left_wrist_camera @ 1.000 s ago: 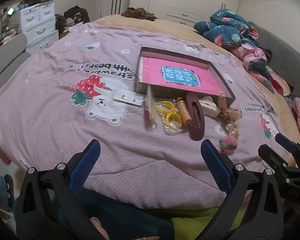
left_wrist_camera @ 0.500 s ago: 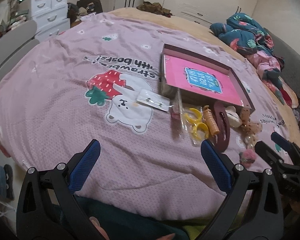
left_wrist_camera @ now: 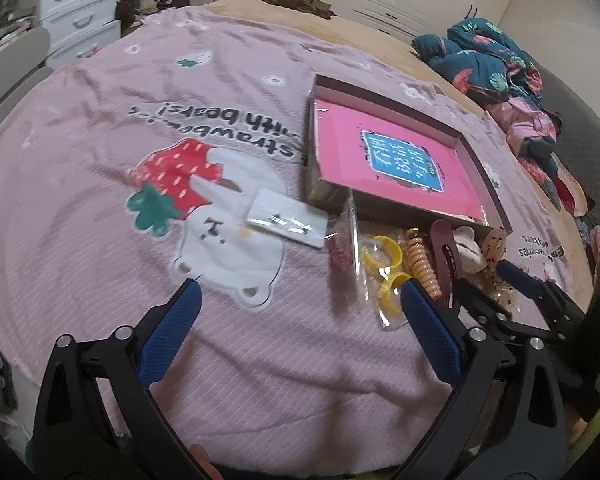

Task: Organize jewelry
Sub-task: 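Grasp the clear plastic packet with the left tool while the right tool grasps the maroon claw clip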

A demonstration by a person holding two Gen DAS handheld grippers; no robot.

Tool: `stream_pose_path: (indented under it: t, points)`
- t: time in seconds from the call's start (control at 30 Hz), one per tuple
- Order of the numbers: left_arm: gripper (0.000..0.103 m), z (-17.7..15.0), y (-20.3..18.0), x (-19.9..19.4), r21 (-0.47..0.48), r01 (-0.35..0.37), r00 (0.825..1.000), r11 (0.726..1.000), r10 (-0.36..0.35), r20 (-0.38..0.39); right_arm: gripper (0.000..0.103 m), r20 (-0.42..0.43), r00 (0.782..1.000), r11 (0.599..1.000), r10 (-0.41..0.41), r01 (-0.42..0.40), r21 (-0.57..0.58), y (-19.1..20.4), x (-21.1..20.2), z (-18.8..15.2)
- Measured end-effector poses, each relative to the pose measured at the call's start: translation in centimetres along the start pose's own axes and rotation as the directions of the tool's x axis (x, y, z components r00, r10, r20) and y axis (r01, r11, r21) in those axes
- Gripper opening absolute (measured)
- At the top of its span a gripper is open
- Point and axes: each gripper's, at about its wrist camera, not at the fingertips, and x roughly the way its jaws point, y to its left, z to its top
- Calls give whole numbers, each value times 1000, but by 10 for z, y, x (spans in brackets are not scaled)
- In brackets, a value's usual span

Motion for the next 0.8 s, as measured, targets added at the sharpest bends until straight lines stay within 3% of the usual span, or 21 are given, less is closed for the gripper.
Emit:
stream_pose_path:
  t: [0.37, 0.47, 0.63, 0.8]
  points:
    - [54, 13, -20, 36, 22, 86, 993, 996, -84, -80, 52, -62, 997, 999, 46, -46, 5, 1, 36, 14]
    - [44, 14, -24, 46, 27, 105, 990, 994, -102, -101, 35, -59, 997, 999, 51, -51, -10, 2, 39, 15]
    - [19, 13, -27, 59, 31, 116, 985, 993, -110, -134, 31, -51, 995, 997, 81, -81, 5, -7, 34, 14]
    - [14, 11, -29, 60, 49, 111, 986, 993, -104, -131, 31, -35, 994, 994, 101, -100, 37, -20, 21, 9]
